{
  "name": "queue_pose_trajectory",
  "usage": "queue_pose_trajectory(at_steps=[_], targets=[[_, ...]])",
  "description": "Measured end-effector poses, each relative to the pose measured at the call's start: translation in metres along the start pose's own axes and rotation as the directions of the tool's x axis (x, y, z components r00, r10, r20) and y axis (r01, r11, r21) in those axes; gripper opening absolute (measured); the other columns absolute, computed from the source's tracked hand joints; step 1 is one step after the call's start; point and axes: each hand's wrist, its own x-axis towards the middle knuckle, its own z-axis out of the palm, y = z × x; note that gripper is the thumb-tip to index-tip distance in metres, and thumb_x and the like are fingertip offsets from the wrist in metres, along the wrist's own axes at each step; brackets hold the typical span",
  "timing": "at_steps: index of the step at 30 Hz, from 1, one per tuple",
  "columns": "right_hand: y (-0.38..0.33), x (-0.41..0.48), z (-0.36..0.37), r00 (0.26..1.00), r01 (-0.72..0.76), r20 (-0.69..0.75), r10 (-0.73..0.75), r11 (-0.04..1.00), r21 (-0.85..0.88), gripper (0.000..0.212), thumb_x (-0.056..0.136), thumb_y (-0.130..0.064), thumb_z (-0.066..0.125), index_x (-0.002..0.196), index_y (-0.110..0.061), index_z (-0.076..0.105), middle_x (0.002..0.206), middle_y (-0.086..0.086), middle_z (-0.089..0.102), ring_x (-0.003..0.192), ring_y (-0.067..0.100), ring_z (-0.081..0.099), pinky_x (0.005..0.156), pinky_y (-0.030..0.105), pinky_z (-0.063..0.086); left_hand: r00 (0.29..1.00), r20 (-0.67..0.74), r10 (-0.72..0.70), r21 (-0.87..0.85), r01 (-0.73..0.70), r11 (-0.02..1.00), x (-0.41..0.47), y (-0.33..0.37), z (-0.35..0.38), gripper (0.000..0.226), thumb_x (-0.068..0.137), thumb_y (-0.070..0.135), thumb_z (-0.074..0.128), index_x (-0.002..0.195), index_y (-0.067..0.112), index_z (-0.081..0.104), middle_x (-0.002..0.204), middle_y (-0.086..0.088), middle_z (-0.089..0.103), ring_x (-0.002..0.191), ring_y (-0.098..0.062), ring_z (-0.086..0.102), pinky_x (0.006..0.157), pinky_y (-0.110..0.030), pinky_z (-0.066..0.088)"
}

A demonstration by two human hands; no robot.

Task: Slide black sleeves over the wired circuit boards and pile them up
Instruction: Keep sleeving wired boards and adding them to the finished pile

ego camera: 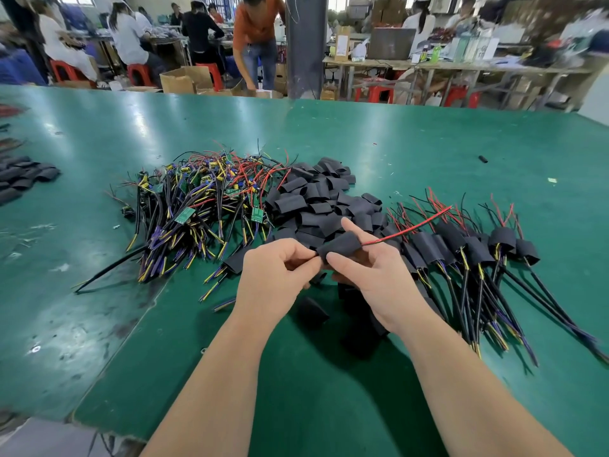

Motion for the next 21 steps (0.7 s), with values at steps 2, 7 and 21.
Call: queue_pose_trajectory(at_steps=[2,7,21], targets=[[-0.001,0.000,-0.002,1.000,-0.003,0.008,0.003,1.000,0.018,0.064,0.088,-0.006,0.067,0.144,-0.023,0.042,0.100,0.004,0.074,0.088,0.017,0.063,0.076,0.029,0.055,1.000,0.001,0.008,-0.003,-0.008,1.000,0.000,0.000,0.000,0.022,0.078,0.010,0.075,0.070,0.028,0.067,0.065,0.014,0.068,0.049,-0.006,0.063,0.052,-0.015,0.047],[-0.014,-0.003,0.005,0.998,-0.007,-0.060,0.029,0.940,0.340,0.053,0.088,0.004,0.060,0.133,-0.017,0.043,0.083,0.003,0.069,0.075,0.016,0.064,0.061,0.023,0.051,0.996,-0.010,0.092,-0.049,-0.093,0.994,0.000,0.006,0.000,0.019,0.079,0.019,0.076,0.072,0.034,0.067,0.061,0.016,0.065,0.052,-0.003,0.060,0.054,-0.013,0.045],[-0.037,0.000,-0.119,0.644,-0.218,-0.702,-0.304,0.806,-0.550,0.037,0.082,-0.034,0.065,0.114,-0.017,0.069,0.098,0.014,0.068,0.082,0.025,0.060,0.084,0.038,0.047,0.983,-0.171,0.063,0.068,-0.052,0.996,0.004,-0.006,-0.004,0.027,0.090,0.036,0.050,0.073,0.022,0.066,0.061,-0.007,0.064,0.053,-0.025,0.057,0.056,-0.042,0.050]])
